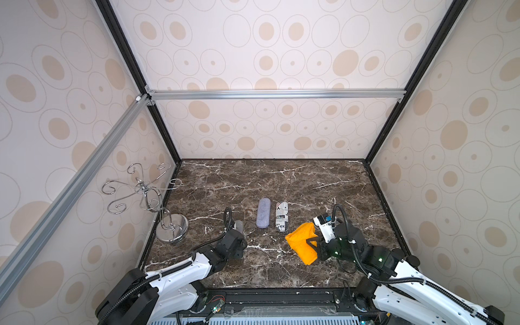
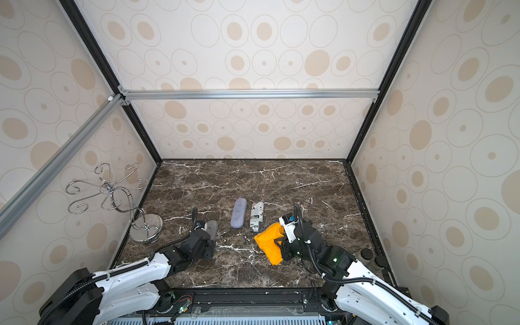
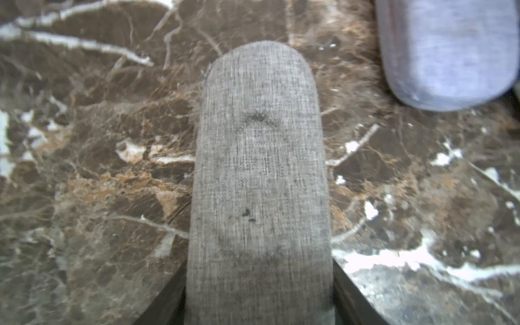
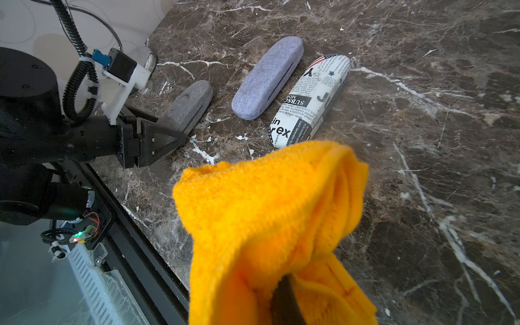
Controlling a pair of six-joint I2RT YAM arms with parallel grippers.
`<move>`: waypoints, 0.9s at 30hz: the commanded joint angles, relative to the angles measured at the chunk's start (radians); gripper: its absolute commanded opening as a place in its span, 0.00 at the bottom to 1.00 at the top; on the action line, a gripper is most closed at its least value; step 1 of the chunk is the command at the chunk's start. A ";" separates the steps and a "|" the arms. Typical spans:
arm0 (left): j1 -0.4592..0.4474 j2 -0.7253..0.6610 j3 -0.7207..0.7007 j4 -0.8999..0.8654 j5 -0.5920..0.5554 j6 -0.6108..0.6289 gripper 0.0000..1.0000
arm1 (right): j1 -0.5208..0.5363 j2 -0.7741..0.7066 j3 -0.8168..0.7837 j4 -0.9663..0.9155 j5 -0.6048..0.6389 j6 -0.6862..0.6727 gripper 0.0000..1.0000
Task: Wipe the eyeglass case
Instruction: Pick up the eyeglass case from the center of the board.
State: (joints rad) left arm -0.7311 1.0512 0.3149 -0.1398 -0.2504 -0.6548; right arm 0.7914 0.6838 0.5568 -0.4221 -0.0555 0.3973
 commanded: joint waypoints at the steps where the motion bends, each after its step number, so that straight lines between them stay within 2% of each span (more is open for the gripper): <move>1: -0.021 -0.058 0.016 0.000 -0.049 0.023 0.54 | 0.000 -0.002 -0.011 0.015 0.018 -0.004 0.00; 5: -0.043 -0.097 0.043 0.005 -0.037 0.070 0.54 | -0.001 0.007 0.016 0.005 0.049 -0.019 0.00; 11: -0.119 -0.100 0.071 0.137 0.096 0.199 0.54 | -0.001 0.107 0.105 -0.016 0.075 -0.053 0.00; 20: -0.266 0.066 0.161 0.308 0.166 0.332 0.53 | -0.001 0.283 0.255 -0.019 0.109 -0.100 0.00; 23: -0.303 0.112 0.183 0.361 0.162 0.355 0.49 | 0.000 0.322 0.297 -0.037 0.146 -0.103 0.00; 27: -0.336 0.151 0.212 0.414 0.214 0.398 0.49 | -0.001 0.363 0.333 -0.069 0.200 -0.109 0.00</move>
State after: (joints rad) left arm -1.0412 1.1889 0.4664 0.1799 -0.0681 -0.3290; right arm 0.7914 1.0302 0.8547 -0.4545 0.0856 0.3061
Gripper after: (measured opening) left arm 0.615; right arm 0.110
